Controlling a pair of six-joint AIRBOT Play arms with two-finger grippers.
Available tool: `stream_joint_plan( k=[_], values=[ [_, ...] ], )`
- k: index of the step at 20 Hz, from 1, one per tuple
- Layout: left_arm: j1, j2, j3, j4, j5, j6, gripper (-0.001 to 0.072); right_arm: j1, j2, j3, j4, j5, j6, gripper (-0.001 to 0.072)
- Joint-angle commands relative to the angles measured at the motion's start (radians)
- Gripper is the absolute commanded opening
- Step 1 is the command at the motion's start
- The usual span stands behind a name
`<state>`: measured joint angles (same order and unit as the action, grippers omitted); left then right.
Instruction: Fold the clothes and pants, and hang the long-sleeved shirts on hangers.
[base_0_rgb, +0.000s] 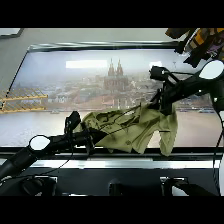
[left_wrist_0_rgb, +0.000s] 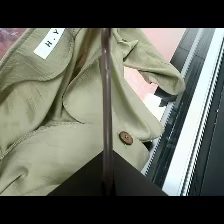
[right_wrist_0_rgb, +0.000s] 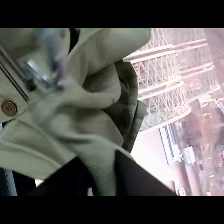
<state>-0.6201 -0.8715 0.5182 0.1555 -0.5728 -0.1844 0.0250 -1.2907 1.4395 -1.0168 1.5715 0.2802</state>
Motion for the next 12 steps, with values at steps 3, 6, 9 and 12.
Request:
stream_joint_plan(
  k=[3, 6, 9, 12],
  values=[
    [0.0, 0.001, 0.001, 0.001, -0.002, 0.005, 0.0021, 0.003, -0.01, 0.0, 0.021, 0.062, 0.008, 0.003],
    [0.001, 0.001, 0.0, 0.001, -0.002, 0.002, 0.0138, 0.003, 0.02, 0.0, -0.005, 0.078, 0.036, 0.0026],
    [0.003, 0.001, 0.0, 0.001, 0.023, -0.046, 0.0407, 0.003, 0.077, 0.0, -0.085, 0.08, 0.053, 0.0025],
    [0.004, 0.007, 0.0, 0.002, 0.14, -0.254, 0.0565, 0.003, 0.134, 0.0, -0.16, 0.078, 0.084, 0.0025]
  ],
)
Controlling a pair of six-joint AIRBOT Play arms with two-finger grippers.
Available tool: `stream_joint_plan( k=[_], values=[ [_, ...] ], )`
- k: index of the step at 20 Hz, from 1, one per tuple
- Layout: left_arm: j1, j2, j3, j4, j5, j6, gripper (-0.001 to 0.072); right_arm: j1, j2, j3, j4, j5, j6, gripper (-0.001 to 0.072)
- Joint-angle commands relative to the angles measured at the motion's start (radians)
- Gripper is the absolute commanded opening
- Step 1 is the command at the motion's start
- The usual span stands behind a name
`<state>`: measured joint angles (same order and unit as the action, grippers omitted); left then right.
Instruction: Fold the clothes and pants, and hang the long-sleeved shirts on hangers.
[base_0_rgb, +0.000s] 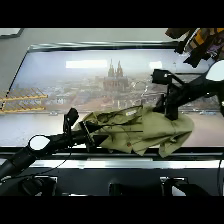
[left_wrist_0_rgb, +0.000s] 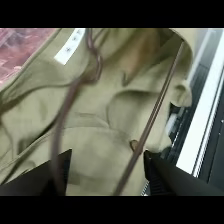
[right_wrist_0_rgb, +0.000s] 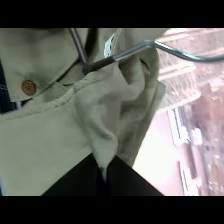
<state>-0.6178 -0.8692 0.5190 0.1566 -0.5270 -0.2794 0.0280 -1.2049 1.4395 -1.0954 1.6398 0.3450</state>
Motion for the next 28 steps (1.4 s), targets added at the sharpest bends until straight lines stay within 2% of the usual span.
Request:
stream_joint_plan(
  k=[1, 4, 6, 7, 8, 10, 12, 13, 14, 15, 17, 18, 21, 23, 24, 25, 26, 28],
  values=[
    [0.002, 0.008, 0.0, 0.0, 0.14, -0.212, 0.06, 0.0, 0.062, 0.0, -0.086, 0.002, 0.026, 0.0025],
    [0.018, 0.035, 0.0, 0.0, 0.264, -0.343, 0.0618, 0.0, 0.088, 0.0, -0.099, -0.011, 0.047, 0.0025],
    [0.085, 0.059, -0.001, 0.0, 0.292, -0.533, 0.0618, 0.0, 0.091, 0.0, -0.106, -0.024, 0.081, 0.0025],
    [0.135, 0.067, -0.001, 0.0, 0.28, -0.631, 0.0618, 0.0, 0.091, 0.0, -0.107, -0.031, 0.087, 0.0025],
    [0.185, 0.069, -0.001, 0.001, 0.254, -0.691, 0.0618, 0.0, 0.091, 0.0, -0.106, -0.041, 0.088, 0.0025],
    [0.281, 0.06, -0.001, 0.002, 0.166, -0.737, 0.0612, 0.0, 0.091, 0.0, -0.105, -0.057, 0.09, 0.0025],
    [0.337, 0.04, 0.002, 0.073, 0.072, -0.809, 0.0598, 0.0, 0.091, 0.0, -0.105, -0.072, 0.108, 0.0026],
    [0.342, 0.026, 0.011, 0.176, 0.034, -0.897, 0.0595, 0.0, 0.091, 0.0, -0.105, -0.077, 0.116, 0.0026],
    [0.342, 0.008, 0.032, 0.343, -0.019, -1.041, 0.059, 0.0, 0.091, 0.0, -0.105, -0.081, 0.116, 0.0026],
    [0.342, -0.012, 0.065, 0.539, -0.093, -1.196, 0.0549, 0.0, 0.091, 0.0, -0.105, -0.088, 0.124, 0.0026],
    [0.328, -0.038, 0.155, 0.867, -0.232, -1.472, 0.0549, 0.0, 0.091, 0.0, -0.105, -0.098, 0.135, 0.0026],
    [0.307, -0.043, 0.204, 0.975, -0.264, -1.537, 0.0549, 0.0, 0.091, 0.0, -0.105, -0.098, 0.139, 0.0027],
    [0.204, -0.075, 0.325, 1.162, -0.269, -1.651, 0.0548, 0.0, 0.091, 0.0, -0.105, -0.098, 0.152, 0.0027],
    [0.114, -0.145, 0.37, 1.217, -0.261, -1.69, 0.055, 0.0, 0.091, 0.0, -0.104, -0.098, 0.156, 0.0027],
    [0.072, -0.185, 0.38, 1.213, -0.232, -1.697, 0.0592, 0.0, 0.091, 0.0, -0.104, -0.1, 0.166, 0.0027],
    [0.023, -0.224, 0.386, 1.205, -0.179, -1.709, 0.0693, 0.0, 0.091, 0.0, -0.104, -0.101, 0.173, 0.0027],
    [-0.02, -0.255, 0.389, 1.204, -0.116, -1.724, 0.072, 0.0, 0.091, 0.0, -0.103, -0.101, 0.175, 0.0027],
    [-0.078, -0.304, 0.39, 1.205, -0.006, -1.738, 0.072, 0.0, 0.091, 0.0, -0.103, -0.101, 0.175, 0.0027]
  ],
)
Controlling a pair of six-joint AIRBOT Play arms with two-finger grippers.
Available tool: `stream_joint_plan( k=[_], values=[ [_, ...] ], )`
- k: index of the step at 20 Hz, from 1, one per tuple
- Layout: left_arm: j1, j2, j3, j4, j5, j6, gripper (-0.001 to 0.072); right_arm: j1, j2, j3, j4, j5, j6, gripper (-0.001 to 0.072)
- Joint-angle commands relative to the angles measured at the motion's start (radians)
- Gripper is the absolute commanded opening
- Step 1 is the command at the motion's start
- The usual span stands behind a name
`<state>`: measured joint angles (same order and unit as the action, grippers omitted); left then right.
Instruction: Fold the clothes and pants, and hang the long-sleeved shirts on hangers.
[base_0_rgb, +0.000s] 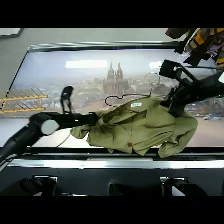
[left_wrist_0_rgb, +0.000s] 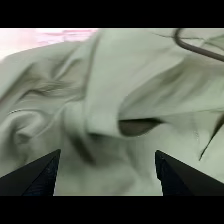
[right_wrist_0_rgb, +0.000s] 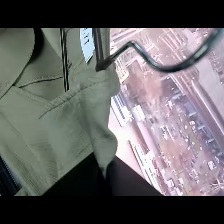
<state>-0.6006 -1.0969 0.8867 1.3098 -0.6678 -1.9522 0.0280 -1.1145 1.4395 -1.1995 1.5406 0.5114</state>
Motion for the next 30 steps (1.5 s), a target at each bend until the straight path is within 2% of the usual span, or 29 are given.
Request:
stream_joint_plan(
  k=[1, 2, 5, 6, 7, 8, 9, 10, 11, 13, 19, 22, 26, 30],
  values=[
    [-0.102, -0.103, 0.024, 0.052, 0.158, -0.106, 0.072, 0.0, 0.001, 0.0, 0.002, -0.002, 0.009, 0.0028],
    [-0.1, -0.127, 0.025, 0.053, 0.165, -0.141, 0.072, 0.0, 0.001, 0.0, 0.002, -0.002, 0.01, 0.0028],
    [-0.092, -0.184, 0.025, 0.052, 0.188, -0.154, 0.0709, 0.0, 0.001, 0.0, 0.006, -0.002, 0.01, 0.0028],
    [-0.092, -0.2, 0.025, 0.052, 0.215, -0.154, 0.0663, 0.0, 0.001, 0.0, 0.01, -0.002, 0.01, 0.0028],
    [-0.093, -0.218, 0.025, 0.052, 0.242, -0.154, 0.0663, 0.0, 0.001, 0.0, 0.011, -0.002, 0.01, 0.0028],
    [-0.092, -0.234, 0.026, 0.052, 0.259, -0.154, 0.0625, 0.0, 0.001, 0.0, 0.012, -0.002, 0.011, 0.0028],
    [-0.09, -0.254, 0.029, 0.052, 0.27, -0.153, 0.051, 0.0, 0.001, 0.0, 0.013, -0.002, 0.014, 0.0028],
    [-0.09, -0.273, 0.032, 0.052, 0.281, -0.153, 0.0336, 0.0, 0.001, 0.0, 0.014, -0.004, 0.023, 0.0028],
    [-0.09, -0.282, 0.032, 0.052, 0.297, -0.145, 0.0039, 0.0, 0.001, 0.0, 0.014, -0.007, 0.049, 0.0028],
    [-0.08, -0.281, 0.037, 0.052, 0.342, -0.136, 0.0018, 0.0, 0.001, 0.0, 0.021, 0.01, 0.105, 0.0027],
    [0.044, -0.282, 0.192, 0.053, 0.267, -0.129, 0.0017, 0.0, 0.001, 0.0, 0.061, 0.113, 0.101, 0.0026],
    [0.068, -0.282, 0.267, 0.052, 0.243, -0.05, 0.0018, 0.002, 0.0, 0.0, 0.063, 0.097, 0.114, 0.0026],
    [0.068, -0.279, 0.358, 0.053, 0.112, 0.044, 0.0018, 0.002, -0.019, 0.0, 0.03, 0.058, 0.127, 0.0026],
    [0.067, -0.278, 0.423, 0.053, 0.086, 0.045, 0.0018, 0.002, -0.057, 0.0, 0.009, 0.017, 0.14, 0.0026]
  ],
)
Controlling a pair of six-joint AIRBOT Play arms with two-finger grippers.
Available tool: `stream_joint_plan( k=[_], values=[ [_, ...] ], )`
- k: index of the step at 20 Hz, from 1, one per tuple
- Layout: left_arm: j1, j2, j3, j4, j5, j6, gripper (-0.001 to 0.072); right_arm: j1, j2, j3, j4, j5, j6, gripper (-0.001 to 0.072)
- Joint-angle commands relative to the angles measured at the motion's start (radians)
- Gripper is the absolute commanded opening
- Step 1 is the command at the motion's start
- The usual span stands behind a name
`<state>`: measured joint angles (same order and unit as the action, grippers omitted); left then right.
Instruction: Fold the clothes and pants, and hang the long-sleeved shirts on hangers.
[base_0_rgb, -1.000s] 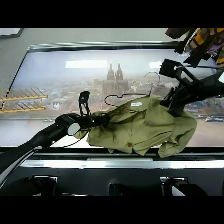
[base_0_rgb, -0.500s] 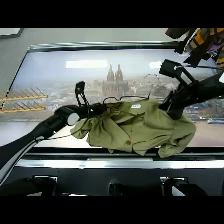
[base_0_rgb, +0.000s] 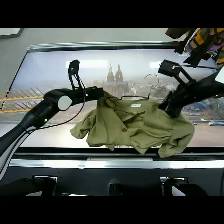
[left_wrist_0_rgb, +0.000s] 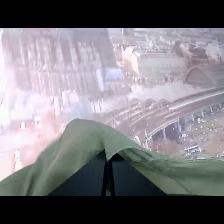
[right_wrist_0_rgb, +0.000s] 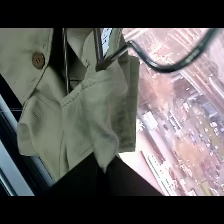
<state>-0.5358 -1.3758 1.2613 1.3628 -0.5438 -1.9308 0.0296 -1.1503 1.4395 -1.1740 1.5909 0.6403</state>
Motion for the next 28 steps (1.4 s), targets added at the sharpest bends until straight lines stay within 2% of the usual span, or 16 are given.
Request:
stream_joint_plan(
  k=[1, 8, 16, 24, 28],
  values=[
    [0.002, 0.001, 0.061, 0.0, -0.041, 0.024, 0.0018, 0.001, -0.027, 0.0, -0.018, -0.056, 0.013, 0.0026],
    [0.005, -0.004, 0.08, 0.035, -0.116, 0.024, 0.0018, 0.0, -0.005, 0.002, -0.027, -0.108, 0.06, 0.0026],
    [0.005, -0.026, 0.081, 0.059, -0.124, 0.024, 0.0018, 0.0, 0.109, 0.001, -0.066, 0.002, 0.09, 0.0026],
    [0.004, -0.024, 0.089, 0.013, -0.041, 0.021, 0.0018, 0.001, 0.035, -0.006, -0.016, -0.001, 0.09, 0.0026],
    [-0.02, -0.013, 0.151, 0.018, -0.042, 0.027, 0.0018, 0.001, -0.048, -0.023, -0.002, -0.107, 0.101, 0.0026]
  ],
)
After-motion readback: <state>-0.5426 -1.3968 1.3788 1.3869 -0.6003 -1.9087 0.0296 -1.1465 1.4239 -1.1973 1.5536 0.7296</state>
